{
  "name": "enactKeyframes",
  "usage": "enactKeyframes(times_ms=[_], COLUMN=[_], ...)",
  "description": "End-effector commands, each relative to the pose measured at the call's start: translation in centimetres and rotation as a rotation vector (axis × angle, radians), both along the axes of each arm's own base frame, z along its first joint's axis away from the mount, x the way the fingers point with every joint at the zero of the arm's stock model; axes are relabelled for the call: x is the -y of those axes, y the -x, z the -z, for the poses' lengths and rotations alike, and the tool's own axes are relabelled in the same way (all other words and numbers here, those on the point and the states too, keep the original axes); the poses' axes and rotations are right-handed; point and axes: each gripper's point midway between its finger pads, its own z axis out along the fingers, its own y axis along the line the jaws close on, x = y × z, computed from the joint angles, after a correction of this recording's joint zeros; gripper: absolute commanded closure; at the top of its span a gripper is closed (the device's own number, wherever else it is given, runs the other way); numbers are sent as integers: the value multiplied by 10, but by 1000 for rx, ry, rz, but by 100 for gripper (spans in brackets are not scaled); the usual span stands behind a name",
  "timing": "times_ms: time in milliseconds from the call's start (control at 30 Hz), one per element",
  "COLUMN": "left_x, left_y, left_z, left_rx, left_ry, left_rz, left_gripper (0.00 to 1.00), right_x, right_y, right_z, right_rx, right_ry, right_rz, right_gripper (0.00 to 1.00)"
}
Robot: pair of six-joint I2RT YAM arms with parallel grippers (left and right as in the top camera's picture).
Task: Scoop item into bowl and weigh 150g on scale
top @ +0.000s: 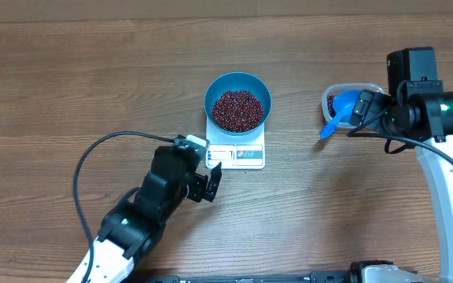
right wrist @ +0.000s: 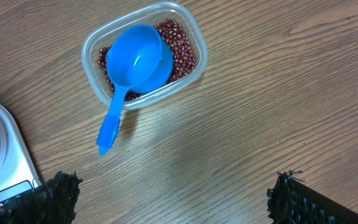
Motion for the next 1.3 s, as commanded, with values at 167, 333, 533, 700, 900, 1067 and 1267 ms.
enactKeyframes(times_ms=[167,333,533,700,900,1067,1267], left_x=[-30,-58,-89,-109,-125,-136,-144], left_y=[0,-2,7,19,36,47,38], left_z=[-56,-84,-126,-145,-150,-132,-95], left_rx=[224,313,466,657,915,981,872], left_ry=[-29,22,104,165,266,336,351], left_rz=[-57,-145,-219,-269,-315,-356,-408], left_gripper=[0,0,0,0,1,0,0], right_x=[1,1,1,1,1,1,1], right_y=[-2,-2,-2,-2,-2,-2,-2], right_z=[-12,-12,-12,-12,-12,-12,-12], right_rx=[45,44,45,45,45,45,45], right_ry=[-2,-2,-2,-2,-2,-2,-2], right_rz=[6,5,6,6,6,6,6], right_gripper=[0,0,0,0,0,0,0])
